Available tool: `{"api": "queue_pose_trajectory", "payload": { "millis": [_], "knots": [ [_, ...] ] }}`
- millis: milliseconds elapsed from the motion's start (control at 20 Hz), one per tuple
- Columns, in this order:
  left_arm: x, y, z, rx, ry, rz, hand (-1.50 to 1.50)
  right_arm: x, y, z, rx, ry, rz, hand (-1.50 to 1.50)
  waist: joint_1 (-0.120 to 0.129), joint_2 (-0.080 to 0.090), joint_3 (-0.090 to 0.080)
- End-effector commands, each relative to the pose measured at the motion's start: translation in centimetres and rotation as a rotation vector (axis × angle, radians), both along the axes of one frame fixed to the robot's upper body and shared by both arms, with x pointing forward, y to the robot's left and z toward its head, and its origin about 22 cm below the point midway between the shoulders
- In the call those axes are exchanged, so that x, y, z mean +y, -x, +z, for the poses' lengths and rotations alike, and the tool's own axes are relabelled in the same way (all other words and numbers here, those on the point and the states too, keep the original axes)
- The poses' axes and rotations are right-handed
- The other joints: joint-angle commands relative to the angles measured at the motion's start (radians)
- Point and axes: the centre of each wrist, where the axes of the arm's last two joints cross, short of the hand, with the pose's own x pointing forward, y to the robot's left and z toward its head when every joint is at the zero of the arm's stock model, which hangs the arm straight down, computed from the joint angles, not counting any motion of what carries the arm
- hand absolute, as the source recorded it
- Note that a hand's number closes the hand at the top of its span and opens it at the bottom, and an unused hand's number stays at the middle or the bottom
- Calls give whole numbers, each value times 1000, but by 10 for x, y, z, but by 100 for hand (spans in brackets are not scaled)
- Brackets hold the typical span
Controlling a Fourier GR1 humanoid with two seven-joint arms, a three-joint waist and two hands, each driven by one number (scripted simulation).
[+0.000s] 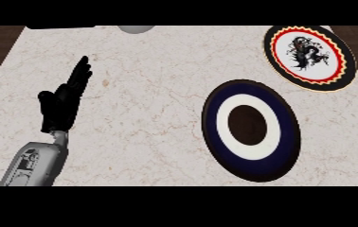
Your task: Pick the bell pepper from the plate and place it in the plate
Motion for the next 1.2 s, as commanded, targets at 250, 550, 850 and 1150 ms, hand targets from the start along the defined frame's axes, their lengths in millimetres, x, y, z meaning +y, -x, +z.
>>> {"api": "queue_pose_trajectory", "payload": {
  "millis": [250, 550, 850, 1150],
  "knots": [
    [-25, -8, 8, -23, 11, -87, 0, -90, 17, 17, -132, -189, 239, 150, 83, 19, -7],
    [-43, -18, 18, -33, -31, -110, 0, -88, -14, -5, -29, -239, 287, 150, 109, 17, -10],
    [-38, -14, 11, -23, -20, -104, 0, -62, -51, -13, 25, -222, 356, 150, 116, 16, -11],
    [-37, -14, 19, -29, -13, -119, 0, -17, -77, -65, 97, -5, 321, 150, 120, 19, -11]
  ]
}}
